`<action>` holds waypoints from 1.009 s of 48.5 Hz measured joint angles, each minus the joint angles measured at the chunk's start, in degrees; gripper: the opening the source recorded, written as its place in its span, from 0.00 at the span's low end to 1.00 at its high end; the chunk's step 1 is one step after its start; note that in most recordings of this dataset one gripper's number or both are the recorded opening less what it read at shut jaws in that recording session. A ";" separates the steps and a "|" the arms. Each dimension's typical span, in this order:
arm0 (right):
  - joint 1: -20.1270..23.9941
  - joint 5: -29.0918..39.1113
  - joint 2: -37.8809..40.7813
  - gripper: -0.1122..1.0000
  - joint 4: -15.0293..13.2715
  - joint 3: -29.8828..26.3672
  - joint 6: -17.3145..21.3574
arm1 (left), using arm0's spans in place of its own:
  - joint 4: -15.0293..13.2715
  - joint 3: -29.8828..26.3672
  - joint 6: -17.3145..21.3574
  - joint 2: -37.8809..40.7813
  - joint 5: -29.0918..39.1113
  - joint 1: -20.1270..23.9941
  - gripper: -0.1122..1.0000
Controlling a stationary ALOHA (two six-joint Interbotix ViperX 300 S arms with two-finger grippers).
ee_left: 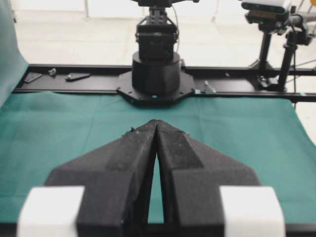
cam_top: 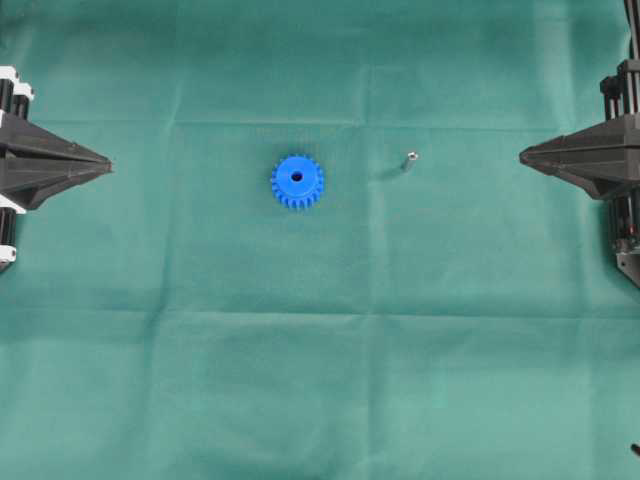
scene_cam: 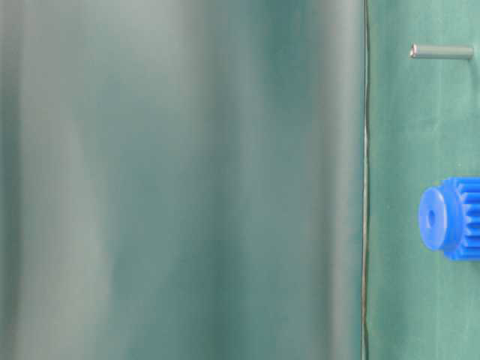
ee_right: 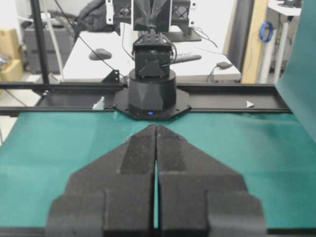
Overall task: Insert the shaft placed at a random location into the center hole of the small gear at another random location.
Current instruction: 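Move the open right gripper left toward the silver shaft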
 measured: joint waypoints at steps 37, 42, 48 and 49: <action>-8.96 -7.29 28.39 0.75 1.41 1.05 0.00 | 0.62 -0.26 0.09 0.62 2.46 0.70 0.10; -9.58 -10.99 35.07 0.91 1.76 1.05 0.00 | 0.62 -0.26 0.18 0.62 2.64 0.70 0.10; -10.28 -15.73 41.48 0.86 2.72 1.05 0.00 | 0.53 -0.26 0.26 0.62 2.64 0.70 0.10; -10.46 -16.35 42.36 0.86 2.81 1.05 0.00 | 0.62 -0.26 0.26 0.62 2.64 0.70 0.10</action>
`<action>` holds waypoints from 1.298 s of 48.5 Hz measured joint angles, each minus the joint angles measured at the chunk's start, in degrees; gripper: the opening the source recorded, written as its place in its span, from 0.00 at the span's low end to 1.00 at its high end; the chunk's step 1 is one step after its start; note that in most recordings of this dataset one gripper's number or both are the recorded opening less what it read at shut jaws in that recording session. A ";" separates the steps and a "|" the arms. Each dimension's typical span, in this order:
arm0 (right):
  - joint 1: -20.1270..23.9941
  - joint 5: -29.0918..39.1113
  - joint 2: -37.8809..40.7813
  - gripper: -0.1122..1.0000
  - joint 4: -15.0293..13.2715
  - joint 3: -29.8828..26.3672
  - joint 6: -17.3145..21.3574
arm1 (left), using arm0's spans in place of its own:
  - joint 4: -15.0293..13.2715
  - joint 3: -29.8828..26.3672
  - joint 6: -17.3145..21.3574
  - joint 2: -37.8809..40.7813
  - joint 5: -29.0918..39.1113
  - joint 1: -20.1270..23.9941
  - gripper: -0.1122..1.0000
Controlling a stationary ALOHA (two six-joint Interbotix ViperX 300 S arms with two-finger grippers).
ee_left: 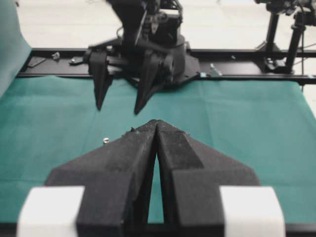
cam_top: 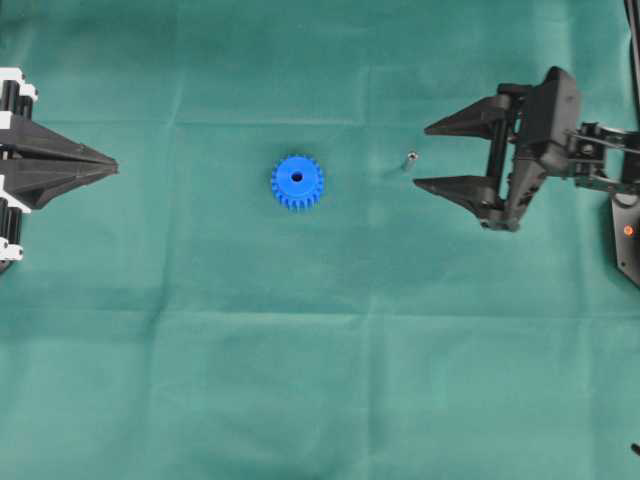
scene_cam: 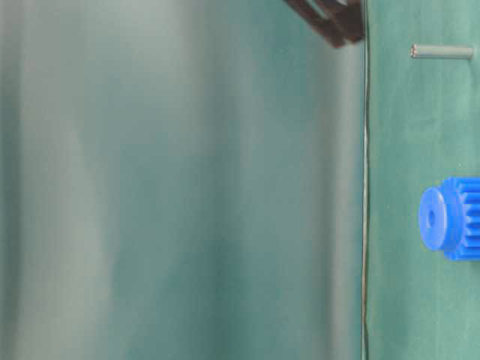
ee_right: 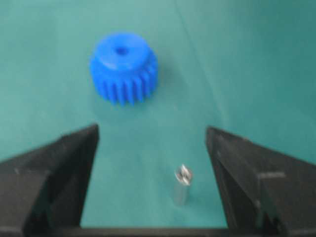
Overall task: Insert the shaft placed at a random location into the center hole of the small gear at another random location.
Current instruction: 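Move the open right gripper left toward the silver shaft, then close the right gripper around the upright silver shaft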
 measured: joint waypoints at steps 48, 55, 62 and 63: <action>-1.93 -7.73 14.85 0.22 2.90 -2.02 0.00 | 0.09 0.00 0.26 0.00 0.00 0.35 0.10; -1.93 -7.73 14.94 0.22 2.64 -2.02 0.00 | 0.09 0.00 0.26 0.00 0.00 0.97 0.10; -1.93 -7.73 14.85 0.22 2.64 -2.02 0.00 | 0.09 0.00 0.26 0.00 0.44 1.58 0.10; -2.02 -7.73 14.85 0.22 2.64 -2.11 0.00 | 0.09 0.00 0.26 0.09 0.53 1.58 0.10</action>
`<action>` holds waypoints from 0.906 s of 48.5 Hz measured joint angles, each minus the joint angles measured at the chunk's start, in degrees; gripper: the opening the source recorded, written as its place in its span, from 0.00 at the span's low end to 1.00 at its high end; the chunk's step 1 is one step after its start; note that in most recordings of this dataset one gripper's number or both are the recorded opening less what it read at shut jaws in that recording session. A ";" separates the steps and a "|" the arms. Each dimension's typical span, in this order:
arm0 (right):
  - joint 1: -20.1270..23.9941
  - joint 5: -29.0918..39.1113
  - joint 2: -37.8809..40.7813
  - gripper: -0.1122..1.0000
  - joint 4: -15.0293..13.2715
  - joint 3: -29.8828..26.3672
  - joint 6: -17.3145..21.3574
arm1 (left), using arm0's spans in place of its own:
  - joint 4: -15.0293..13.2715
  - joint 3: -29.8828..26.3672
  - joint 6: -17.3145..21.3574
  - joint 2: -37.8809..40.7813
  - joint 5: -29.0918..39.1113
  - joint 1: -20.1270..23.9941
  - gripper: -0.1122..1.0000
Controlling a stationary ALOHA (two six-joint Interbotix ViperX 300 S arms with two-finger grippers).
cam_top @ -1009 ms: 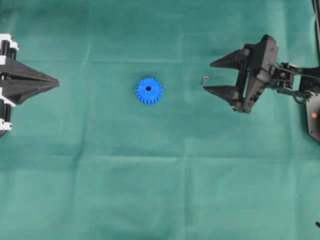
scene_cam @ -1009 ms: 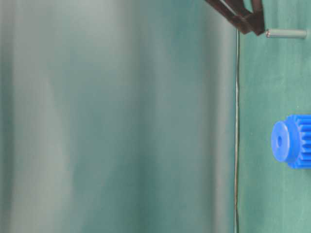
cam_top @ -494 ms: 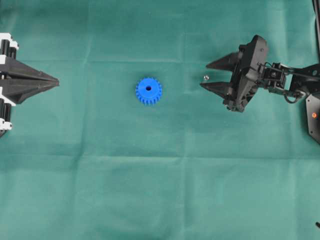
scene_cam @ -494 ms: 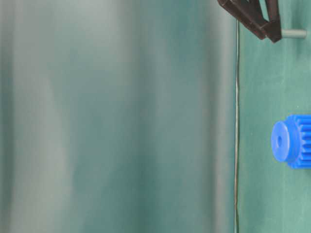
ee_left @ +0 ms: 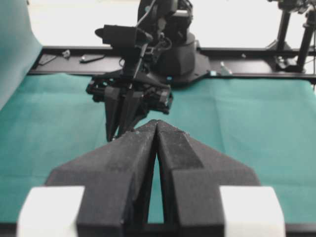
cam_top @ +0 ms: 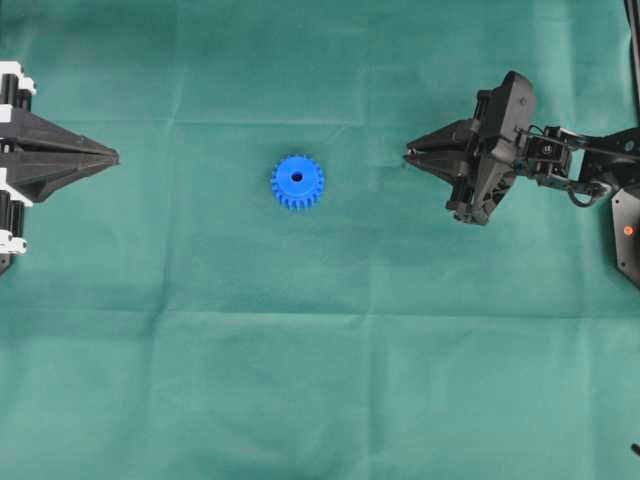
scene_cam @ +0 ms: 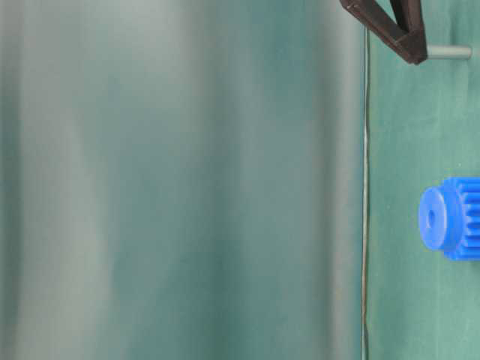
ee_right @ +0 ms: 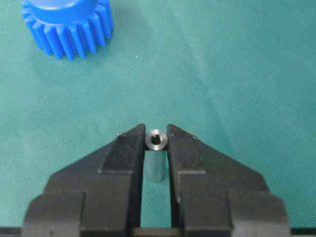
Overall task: Insert the shaft placed at a random location into the center hole of the small gear at another random location.
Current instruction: 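Close the right gripper around the upright silver shaft, then lift the shaft and carry it left over the blue gear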
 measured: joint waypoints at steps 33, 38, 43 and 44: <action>0.00 16.26 -15.82 0.22 -0.18 -3.16 -1.85 | 0.00 0.00 -0.18 -0.09 0.97 0.18 0.10; 0.09 16.35 -14.24 0.22 -0.26 -4.57 -1.85 | 0.00 0.00 -0.18 -0.09 0.97 0.18 0.10; 0.62 16.44 -11.87 0.22 -0.18 -6.94 -1.93 | 0.00 0.00 -0.26 -0.09 0.79 0.18 0.10; 0.88 16.52 -11.34 0.22 -0.18 -7.47 -1.93 | 0.09 0.00 -0.26 -0.09 0.97 0.18 0.10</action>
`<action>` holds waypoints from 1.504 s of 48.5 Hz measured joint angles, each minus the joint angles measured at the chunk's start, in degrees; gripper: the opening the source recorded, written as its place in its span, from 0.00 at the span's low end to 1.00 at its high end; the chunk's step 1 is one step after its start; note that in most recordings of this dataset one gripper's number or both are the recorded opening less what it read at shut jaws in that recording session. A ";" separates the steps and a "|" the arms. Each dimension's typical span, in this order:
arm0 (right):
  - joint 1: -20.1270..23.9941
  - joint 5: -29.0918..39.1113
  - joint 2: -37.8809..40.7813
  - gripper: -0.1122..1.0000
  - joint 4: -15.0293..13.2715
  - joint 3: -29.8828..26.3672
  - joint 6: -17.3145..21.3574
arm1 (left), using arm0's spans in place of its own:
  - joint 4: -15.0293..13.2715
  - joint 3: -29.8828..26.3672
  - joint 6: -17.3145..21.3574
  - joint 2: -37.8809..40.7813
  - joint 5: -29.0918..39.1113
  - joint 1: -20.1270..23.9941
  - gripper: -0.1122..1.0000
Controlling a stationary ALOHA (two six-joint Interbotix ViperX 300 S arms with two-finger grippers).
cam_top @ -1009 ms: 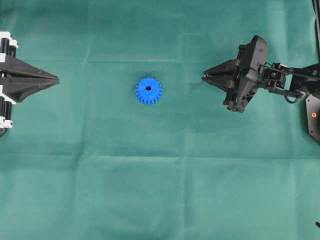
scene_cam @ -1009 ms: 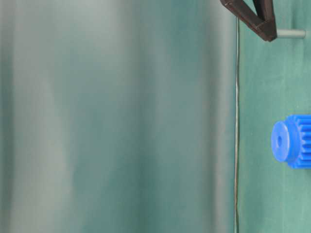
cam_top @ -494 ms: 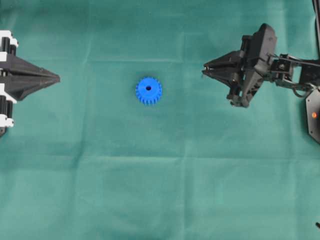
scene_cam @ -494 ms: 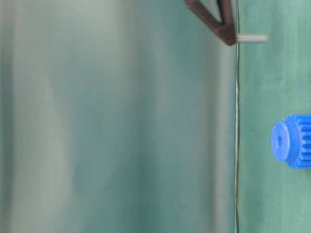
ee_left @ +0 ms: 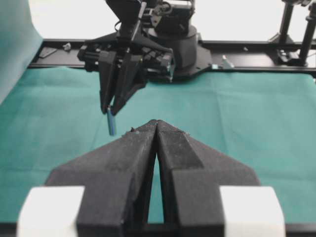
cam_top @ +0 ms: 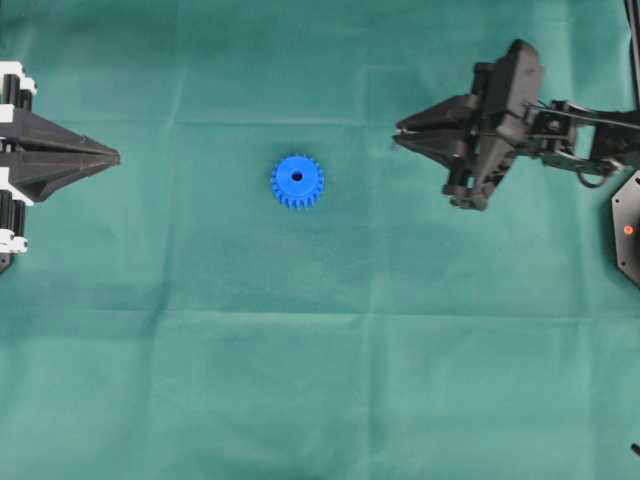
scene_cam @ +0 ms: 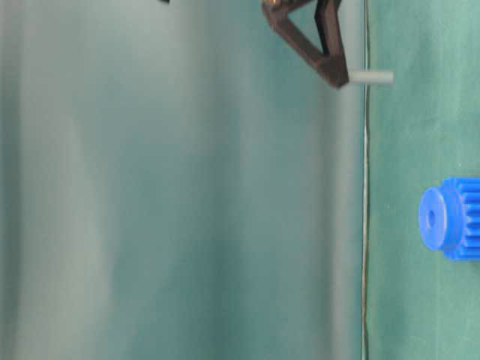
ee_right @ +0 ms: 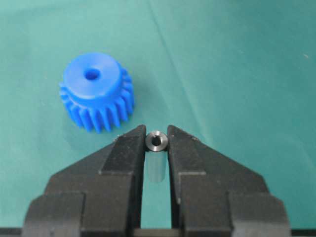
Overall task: Insert the shaft placed at a random location into the center hole of the small gear at another random location.
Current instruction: 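Lift the shaft and carry it left over the blue gear, then align the shaft over the gear's center hole and lower it in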
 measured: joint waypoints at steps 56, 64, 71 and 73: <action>4.75 5.10 17.14 0.22 -1.05 -21.27 -0.18 | -0.09 0.00 -0.09 0.09 0.00 0.00 0.10; 4.83 5.10 17.58 0.22 -1.14 -21.27 -0.18 | -0.09 0.00 -0.09 0.00 0.00 0.00 0.10; 5.01 5.01 18.72 0.22 -1.05 -21.36 -0.18 | -0.09 0.00 -0.09 0.00 0.00 0.00 0.10; 5.10 5.01 19.07 0.22 -1.05 -21.36 -0.18 | -0.09 0.00 -0.09 0.00 0.00 0.00 0.10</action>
